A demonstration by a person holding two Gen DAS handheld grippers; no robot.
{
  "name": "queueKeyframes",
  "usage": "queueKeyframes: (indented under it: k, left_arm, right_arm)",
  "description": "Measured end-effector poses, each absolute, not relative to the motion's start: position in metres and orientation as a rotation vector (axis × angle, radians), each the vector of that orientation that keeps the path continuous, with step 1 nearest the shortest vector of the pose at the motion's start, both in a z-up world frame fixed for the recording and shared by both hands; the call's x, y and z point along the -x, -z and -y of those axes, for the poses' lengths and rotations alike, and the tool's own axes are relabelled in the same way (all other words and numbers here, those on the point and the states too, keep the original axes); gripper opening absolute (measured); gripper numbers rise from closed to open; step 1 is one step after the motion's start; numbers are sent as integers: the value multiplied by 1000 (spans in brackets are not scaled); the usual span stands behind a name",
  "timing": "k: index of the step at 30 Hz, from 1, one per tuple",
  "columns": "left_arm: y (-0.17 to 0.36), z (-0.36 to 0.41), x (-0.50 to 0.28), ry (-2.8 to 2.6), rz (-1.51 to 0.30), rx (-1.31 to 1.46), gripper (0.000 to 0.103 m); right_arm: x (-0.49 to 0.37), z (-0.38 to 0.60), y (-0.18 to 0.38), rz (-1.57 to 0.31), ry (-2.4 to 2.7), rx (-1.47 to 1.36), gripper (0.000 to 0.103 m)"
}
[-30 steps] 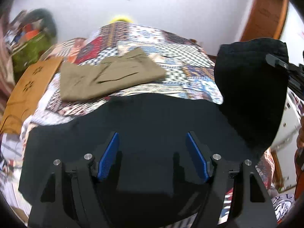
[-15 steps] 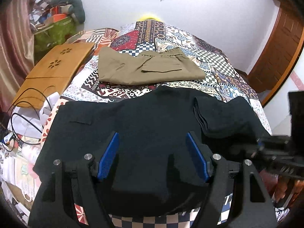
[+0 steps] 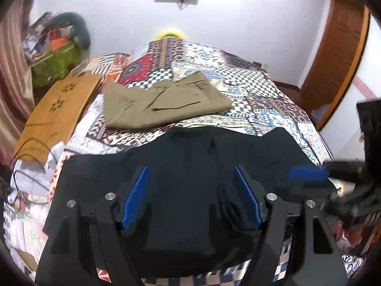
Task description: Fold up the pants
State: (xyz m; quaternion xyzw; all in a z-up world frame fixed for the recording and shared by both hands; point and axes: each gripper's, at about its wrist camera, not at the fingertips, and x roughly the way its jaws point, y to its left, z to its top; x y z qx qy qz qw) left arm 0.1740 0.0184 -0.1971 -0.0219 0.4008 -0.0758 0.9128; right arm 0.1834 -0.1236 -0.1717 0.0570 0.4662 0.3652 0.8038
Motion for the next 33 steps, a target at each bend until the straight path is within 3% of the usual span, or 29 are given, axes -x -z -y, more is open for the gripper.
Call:
queueKeyframes:
  k: [3, 12, 17, 28, 33]
  left_arm:
    - [204, -3, -181, 194, -849, 26, 72]
    - [258, 31, -188, 216, -994, -90, 72]
    - [271, 21, -180, 228, -999, -35, 78]
    - [265, 18, -175, 227, -991, -30, 78]
    - [237, -12, -166, 164, -918, 24, 78]
  right_arm:
    - [-188, 149, 163, -929, -684, -91, 62]
    - [-195, 203, 205, -1018, -476, 36, 62]
    - [-177, 220, 225, -1048, -483, -12, 62]
    - [-164, 228, 220, -1048, -464, -57, 62]
    - [-167, 218, 199, -999, -477, 0, 62]
